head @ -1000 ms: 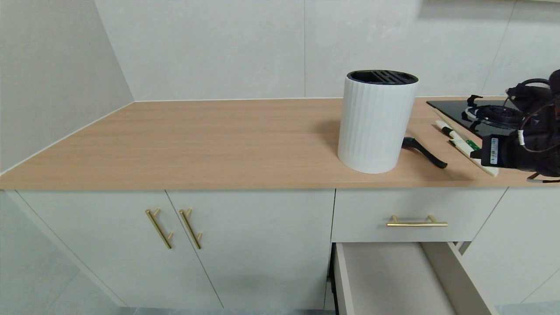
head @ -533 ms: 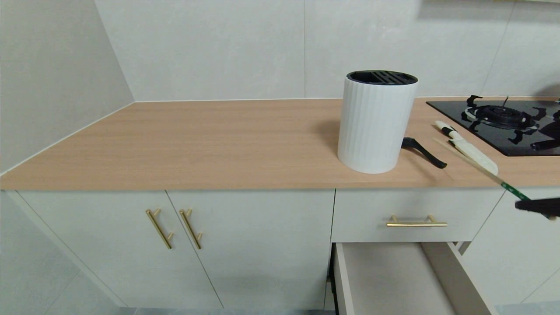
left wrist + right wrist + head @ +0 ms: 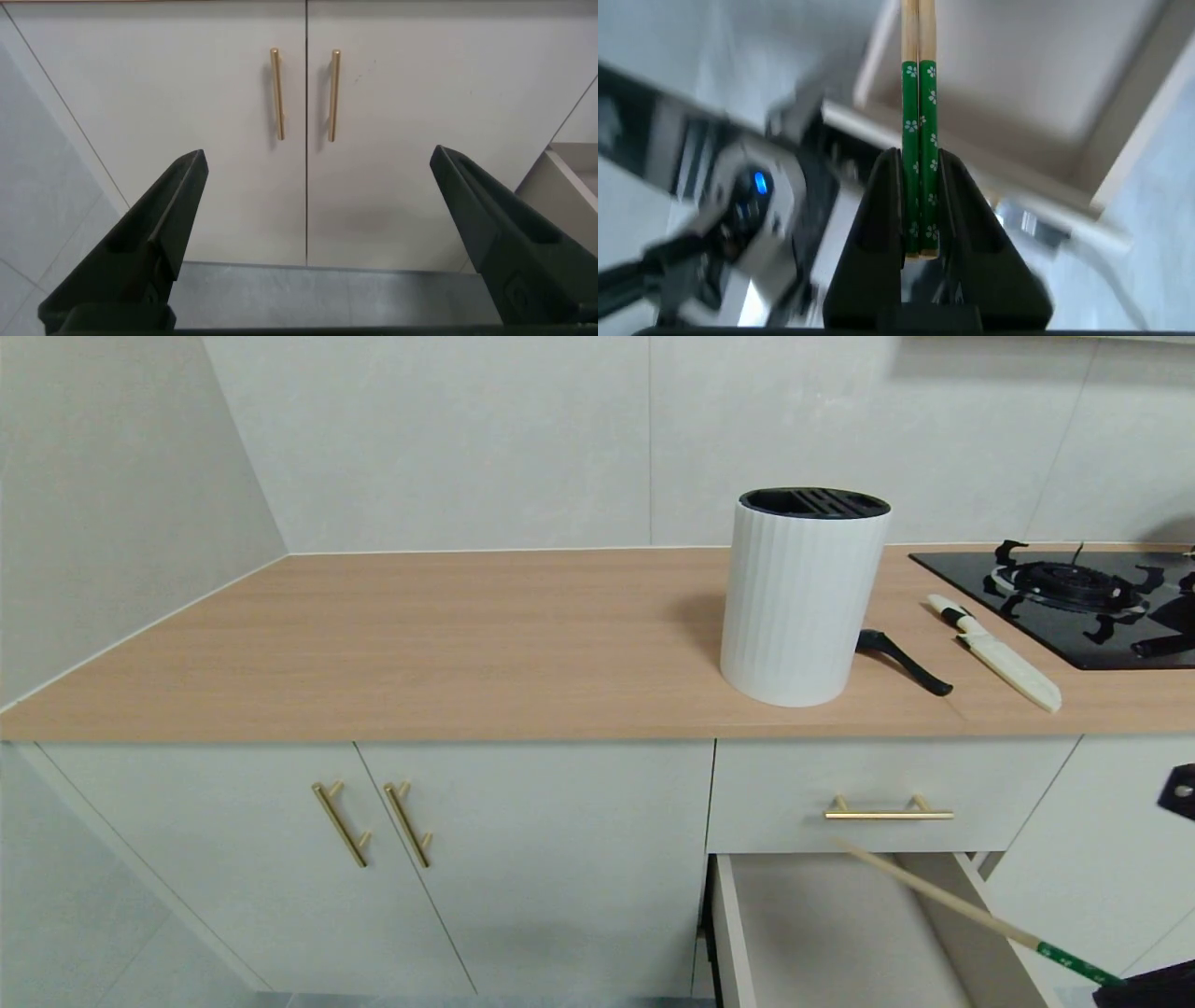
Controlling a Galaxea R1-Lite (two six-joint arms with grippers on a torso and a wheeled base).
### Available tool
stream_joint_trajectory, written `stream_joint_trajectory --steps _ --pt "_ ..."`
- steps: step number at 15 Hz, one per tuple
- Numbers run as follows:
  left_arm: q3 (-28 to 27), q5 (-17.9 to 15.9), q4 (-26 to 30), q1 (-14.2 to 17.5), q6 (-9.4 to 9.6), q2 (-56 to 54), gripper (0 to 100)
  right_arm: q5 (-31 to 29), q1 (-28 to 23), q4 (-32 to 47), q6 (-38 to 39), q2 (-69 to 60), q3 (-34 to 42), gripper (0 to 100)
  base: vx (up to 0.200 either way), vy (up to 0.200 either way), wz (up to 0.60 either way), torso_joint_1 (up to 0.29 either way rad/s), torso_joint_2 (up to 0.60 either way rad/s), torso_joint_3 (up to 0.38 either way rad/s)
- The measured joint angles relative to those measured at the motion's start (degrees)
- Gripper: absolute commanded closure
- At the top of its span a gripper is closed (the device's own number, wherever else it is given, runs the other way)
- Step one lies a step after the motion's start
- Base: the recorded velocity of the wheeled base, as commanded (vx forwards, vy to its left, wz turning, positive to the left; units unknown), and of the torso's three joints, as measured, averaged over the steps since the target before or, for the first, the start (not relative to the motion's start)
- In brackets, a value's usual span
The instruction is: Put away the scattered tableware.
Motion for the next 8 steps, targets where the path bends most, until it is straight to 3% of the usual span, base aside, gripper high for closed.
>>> stream_joint_trajectory --steps 8 --pt "0.0 0.0 0.0 0.0 0.0 0.0 0 -3.2 1.6 -10.5 6.7 23.9 4.0 100 0.0 0.0 0.0 0.0 0.0 0.0"
